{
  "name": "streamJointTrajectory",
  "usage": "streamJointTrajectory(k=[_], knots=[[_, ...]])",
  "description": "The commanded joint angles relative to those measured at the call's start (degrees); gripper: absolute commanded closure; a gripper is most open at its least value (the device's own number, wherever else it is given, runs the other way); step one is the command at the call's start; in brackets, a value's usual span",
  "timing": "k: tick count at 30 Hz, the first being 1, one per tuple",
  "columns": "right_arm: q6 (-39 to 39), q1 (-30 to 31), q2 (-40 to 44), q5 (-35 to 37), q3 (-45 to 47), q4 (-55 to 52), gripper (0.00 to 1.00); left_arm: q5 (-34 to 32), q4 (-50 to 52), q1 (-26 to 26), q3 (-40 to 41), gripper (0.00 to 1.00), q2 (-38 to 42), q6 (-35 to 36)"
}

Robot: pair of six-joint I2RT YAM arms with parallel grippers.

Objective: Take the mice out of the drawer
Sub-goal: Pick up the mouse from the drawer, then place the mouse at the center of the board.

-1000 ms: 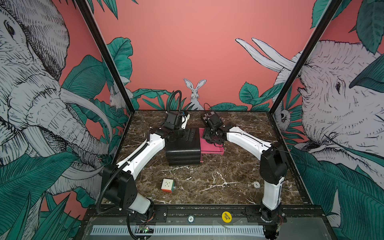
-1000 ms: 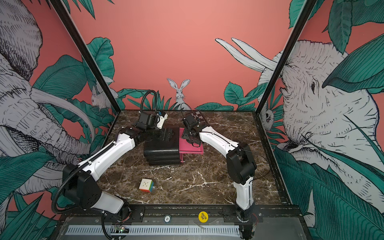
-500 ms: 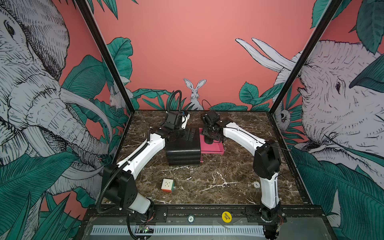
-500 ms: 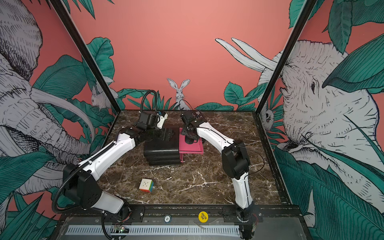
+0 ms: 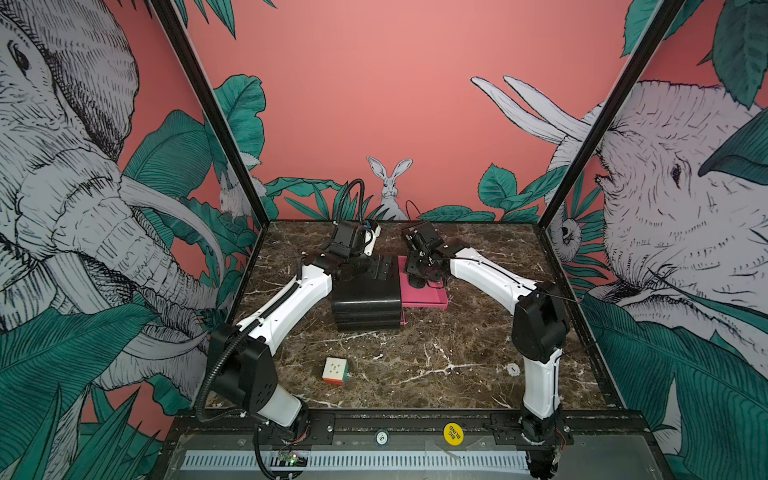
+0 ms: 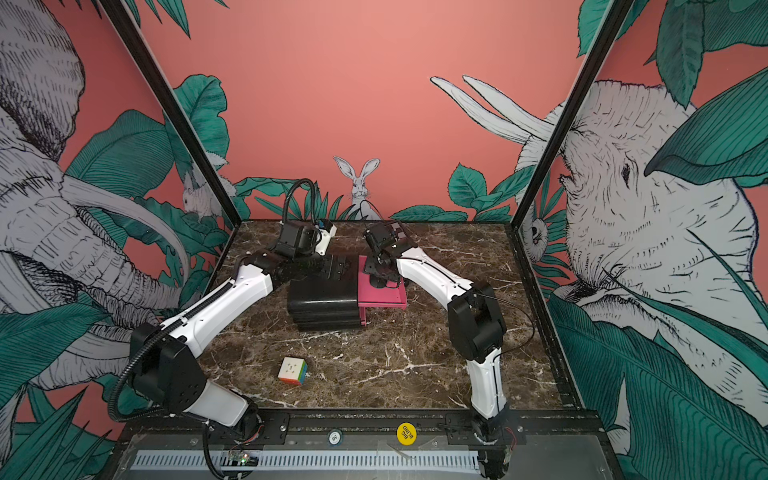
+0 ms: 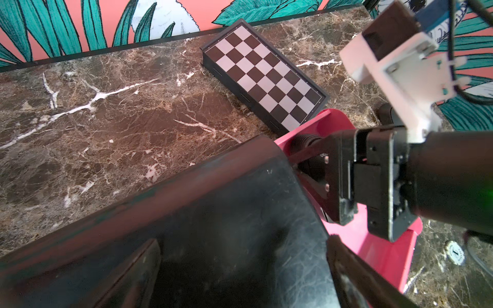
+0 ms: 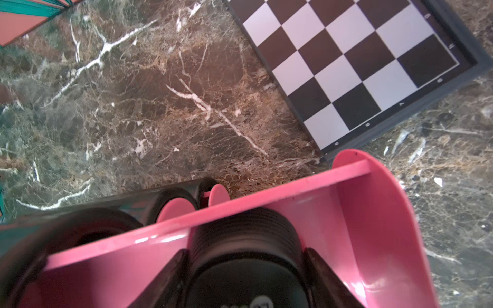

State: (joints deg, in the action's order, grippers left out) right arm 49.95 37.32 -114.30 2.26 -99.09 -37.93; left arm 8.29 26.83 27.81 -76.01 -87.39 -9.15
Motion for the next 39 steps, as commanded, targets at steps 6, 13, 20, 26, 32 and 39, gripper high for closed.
streamJointTrajectory(k=[6, 13, 20, 26, 32, 39], knots=[[-0.06, 0.38, 1.97, -3.36, 1.37, -2.8, 0.47, -0.46, 1.56, -0.35, -1.07, 0.01, -0.41, -1.39], [-3.14, -0.77, 8.09, 0.53, -0.89, -3.51, 0.5, -0.83, 1.47, -0.3, -0.98, 0.01, -0.24, -2.28], [-9.8, -6.76, 14.01, 3.15, -3.05, -9.36, 0.5, -3.05, 2.87, -0.34, -1.87, 0.01, 0.03, -1.05], [-19.15, -12.99, 17.25, 6.14, -1.89, -15.65, 0.48, -4.0, 3.41, -0.3, -2.47, 0.01, 0.03, -1.3], [-28.36, -19.93, 18.09, 7.12, 7.57, -13.9, 0.47, -4.29, 3.19, -0.31, -3.09, 0.01, -0.74, -2.18], [-34.32, -25.02, 15.52, 4.02, 18.65, -4.38, 0.46, -5.92, 3.51, -0.29, -3.97, 0.01, -0.75, -3.36]])
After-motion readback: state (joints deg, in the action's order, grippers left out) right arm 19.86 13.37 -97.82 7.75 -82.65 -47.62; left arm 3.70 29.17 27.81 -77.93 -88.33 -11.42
